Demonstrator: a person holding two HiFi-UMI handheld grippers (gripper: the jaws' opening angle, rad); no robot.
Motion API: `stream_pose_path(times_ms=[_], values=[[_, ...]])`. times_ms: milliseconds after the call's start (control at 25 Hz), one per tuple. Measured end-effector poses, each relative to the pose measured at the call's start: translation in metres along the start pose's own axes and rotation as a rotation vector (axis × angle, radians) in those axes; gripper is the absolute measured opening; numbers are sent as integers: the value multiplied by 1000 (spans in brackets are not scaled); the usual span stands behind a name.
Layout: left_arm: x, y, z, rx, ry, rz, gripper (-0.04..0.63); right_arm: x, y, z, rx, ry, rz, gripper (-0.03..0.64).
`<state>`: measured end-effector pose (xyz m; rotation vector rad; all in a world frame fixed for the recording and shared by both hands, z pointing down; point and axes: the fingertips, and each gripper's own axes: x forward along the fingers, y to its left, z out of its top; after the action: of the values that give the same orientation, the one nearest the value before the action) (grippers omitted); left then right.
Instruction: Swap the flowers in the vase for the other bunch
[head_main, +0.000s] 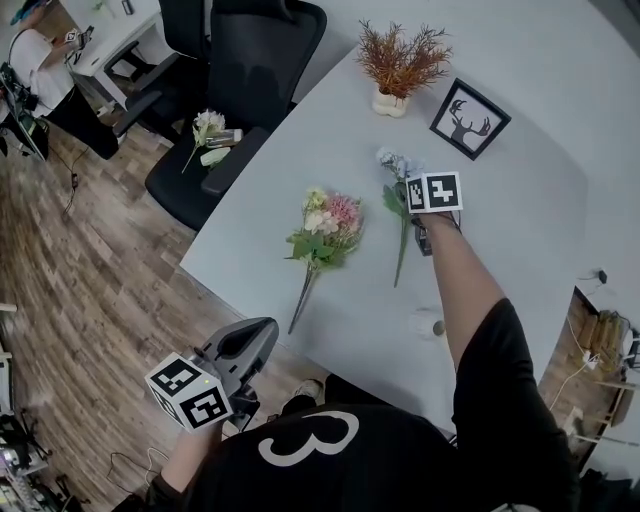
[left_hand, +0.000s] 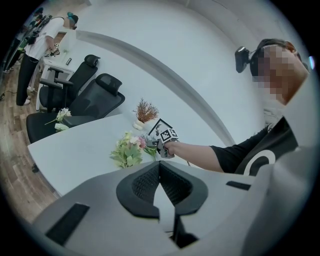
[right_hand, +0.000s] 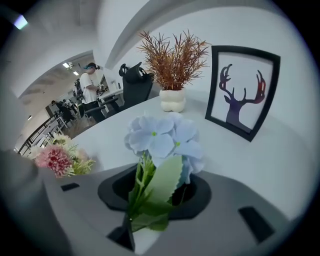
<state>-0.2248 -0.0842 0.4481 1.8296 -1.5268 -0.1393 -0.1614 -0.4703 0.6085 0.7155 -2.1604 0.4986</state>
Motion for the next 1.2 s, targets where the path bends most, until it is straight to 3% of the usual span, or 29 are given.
stream_pose_path(times_ms=[160, 400, 720, 1200], values=[[2, -4, -1, 3, 11, -20, 11, -21, -1, 2, 3, -50, 9, 134], [2, -15, 5, 37, 11, -67, 11, -85, -3, 26, -19, -231, -31, 94], [-2, -42, 1, 92, 22, -165, 11, -194, 10, 47, -44, -469, -52, 82], [1, -99, -7, 184, 41, -328, 11, -373, 47, 38, -71, -839, -84, 60]])
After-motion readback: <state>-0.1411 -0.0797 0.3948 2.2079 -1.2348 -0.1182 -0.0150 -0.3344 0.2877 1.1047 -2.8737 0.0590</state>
